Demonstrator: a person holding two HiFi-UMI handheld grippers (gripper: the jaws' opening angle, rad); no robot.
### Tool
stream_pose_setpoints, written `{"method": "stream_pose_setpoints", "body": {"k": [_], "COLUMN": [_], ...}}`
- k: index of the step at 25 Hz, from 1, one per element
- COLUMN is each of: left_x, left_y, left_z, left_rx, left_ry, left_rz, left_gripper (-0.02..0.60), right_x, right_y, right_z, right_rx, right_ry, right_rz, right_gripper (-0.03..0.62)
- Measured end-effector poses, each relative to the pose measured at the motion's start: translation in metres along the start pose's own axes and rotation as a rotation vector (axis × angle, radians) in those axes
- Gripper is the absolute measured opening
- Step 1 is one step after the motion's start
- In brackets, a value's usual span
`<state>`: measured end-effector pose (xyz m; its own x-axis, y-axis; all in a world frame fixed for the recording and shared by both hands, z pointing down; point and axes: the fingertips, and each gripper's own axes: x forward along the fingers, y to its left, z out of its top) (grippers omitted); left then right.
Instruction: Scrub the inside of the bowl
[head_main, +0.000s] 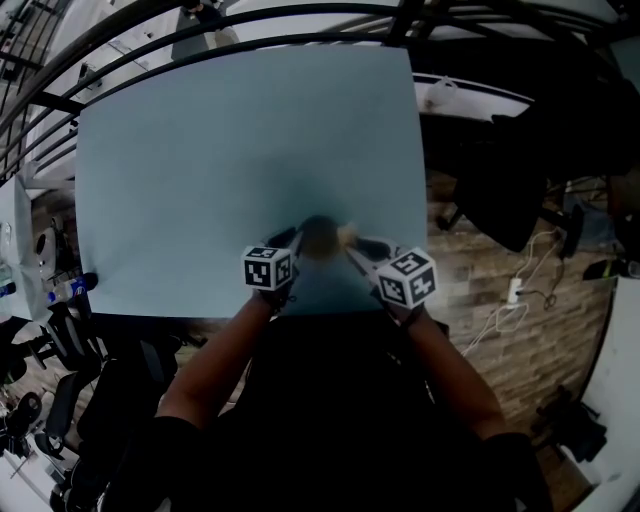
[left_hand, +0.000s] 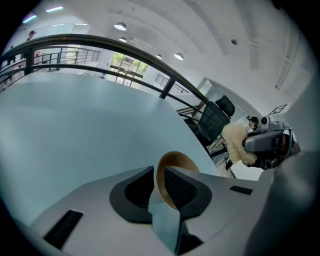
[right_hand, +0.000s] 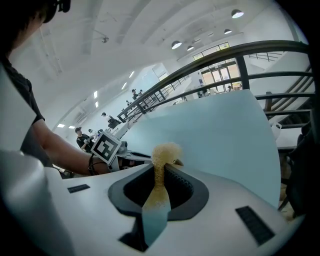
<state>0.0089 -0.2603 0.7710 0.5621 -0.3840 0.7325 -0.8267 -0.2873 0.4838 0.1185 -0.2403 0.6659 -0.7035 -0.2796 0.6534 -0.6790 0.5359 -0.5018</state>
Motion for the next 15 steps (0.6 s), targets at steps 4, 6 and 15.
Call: {"method": "stream_pose_setpoints", "body": {"k": [4,6,15], "left_x": [-0.023,-0.036,-0.115], "left_y": [-0.010,-0.015,-0.040], "left_z": [0.009,0.014,0.008], "left_rx": [0.056,0.099,0.147], "left_ry": [-0.031,-0.053,-0.128], "left_rz": [-0.016,-0.024,-0.106], "left_gripper": [0.049,0.049,-0.002], "right_x": [0.001,0.003,0.021], "right_y": [0.013,0.021,0.097], "right_z": [0.002,0.001,-0.009], "right_rx": [-0.016,-0.023,-0.086], "right_ry": [-0.008,-0.013,-0.046], "right_rz": [-0.009,-0.021,-0.033], "right_gripper": [0.064,0.064,0.064]}}
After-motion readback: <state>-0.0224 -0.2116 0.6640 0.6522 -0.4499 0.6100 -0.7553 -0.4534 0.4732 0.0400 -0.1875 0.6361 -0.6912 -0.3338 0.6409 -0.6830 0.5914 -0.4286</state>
